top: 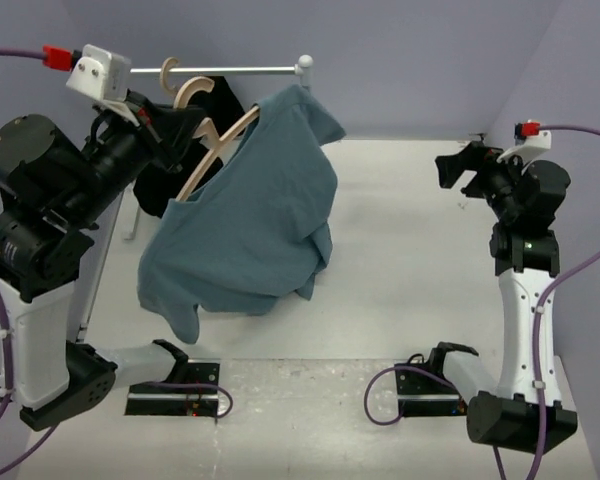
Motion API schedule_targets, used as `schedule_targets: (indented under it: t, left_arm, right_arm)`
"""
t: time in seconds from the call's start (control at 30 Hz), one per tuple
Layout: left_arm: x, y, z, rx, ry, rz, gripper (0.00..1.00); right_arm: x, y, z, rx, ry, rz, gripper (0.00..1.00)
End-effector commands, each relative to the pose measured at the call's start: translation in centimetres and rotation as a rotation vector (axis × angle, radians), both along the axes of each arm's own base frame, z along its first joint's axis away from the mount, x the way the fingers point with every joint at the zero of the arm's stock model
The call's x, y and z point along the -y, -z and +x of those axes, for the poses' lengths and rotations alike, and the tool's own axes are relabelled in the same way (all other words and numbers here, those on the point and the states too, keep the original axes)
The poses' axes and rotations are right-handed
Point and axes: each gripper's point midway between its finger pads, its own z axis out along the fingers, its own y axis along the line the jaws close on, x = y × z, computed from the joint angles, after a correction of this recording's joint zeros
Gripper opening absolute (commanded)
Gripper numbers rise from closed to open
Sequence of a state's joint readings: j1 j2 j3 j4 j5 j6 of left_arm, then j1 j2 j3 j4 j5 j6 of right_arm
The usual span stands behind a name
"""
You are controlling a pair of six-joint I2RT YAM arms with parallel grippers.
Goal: Place the t-shirt on the hanger
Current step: Place the hanger at the clothesline.
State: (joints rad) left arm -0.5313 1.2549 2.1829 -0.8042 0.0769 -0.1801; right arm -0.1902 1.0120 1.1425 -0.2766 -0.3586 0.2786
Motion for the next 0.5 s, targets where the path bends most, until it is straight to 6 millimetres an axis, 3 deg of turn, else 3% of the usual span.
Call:
schedule_targets:
  t: [0.0,0.1,0.23,0.33,0.47]
  left_arm:
    - [-4.5,4.2,3.5,-0.122,-0.317,0.082,0.0]
    - [-5.6,6.1,6.3,-0.152,-0.445,0.146,0.0]
    - [-2.7,8.8,10.6,-0.149,-0.419,0.185,0.0]
    - [-1.8,10.8,14.0,-0.168,-0.449,0.195,0.0]
    - [-2.2,10.2,17.2,-0.095,-0.48,0.128,0.0]
  right_arm:
    - [-0.5,-1.1,-0.5,0.012,-0.025,0.003,0.99]
    - [-1.6,-0.6,-0.3,0.002,-0.081,0.055,0.99]
    - [-2.5,-0.3,-0.3,0.009,-0.119,0.093,0.99]
    - [-3.0,0.1,-0.4,0.004,-0.144,0.092,0.99]
    - [-3.2,0.3,-0.3,0.003,-0.16,0.087,0.99]
